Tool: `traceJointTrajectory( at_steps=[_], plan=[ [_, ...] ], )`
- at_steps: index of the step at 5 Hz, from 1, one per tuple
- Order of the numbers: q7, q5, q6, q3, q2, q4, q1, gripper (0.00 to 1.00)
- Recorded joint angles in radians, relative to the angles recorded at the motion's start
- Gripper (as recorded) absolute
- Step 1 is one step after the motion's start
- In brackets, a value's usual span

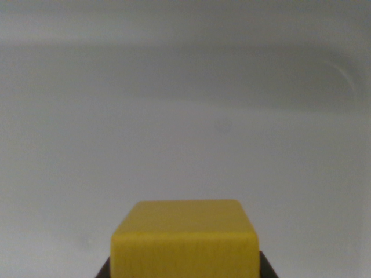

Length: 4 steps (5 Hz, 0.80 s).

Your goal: Pick yellow cube

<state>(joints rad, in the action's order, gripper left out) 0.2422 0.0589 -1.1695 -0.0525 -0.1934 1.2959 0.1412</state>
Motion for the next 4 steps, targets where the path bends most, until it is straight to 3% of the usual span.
traceJointTrajectory(
  at_steps=[1,2,3,4],
  plan=[
    [-0.003,-0.0027,-0.044,-0.001,0.02,0.025,-0.0004,1.0],
    [-0.003,-0.0027,-0.044,-0.001,0.02,0.025,-0.0004,1.0],
    [-0.006,-0.0051,-0.085,-0.002,0.037,0.047,-0.0008,1.0],
    [-0.006,-0.0051,-0.085,-0.002,0.037,0.047,-0.0008,1.0]
  ],
)
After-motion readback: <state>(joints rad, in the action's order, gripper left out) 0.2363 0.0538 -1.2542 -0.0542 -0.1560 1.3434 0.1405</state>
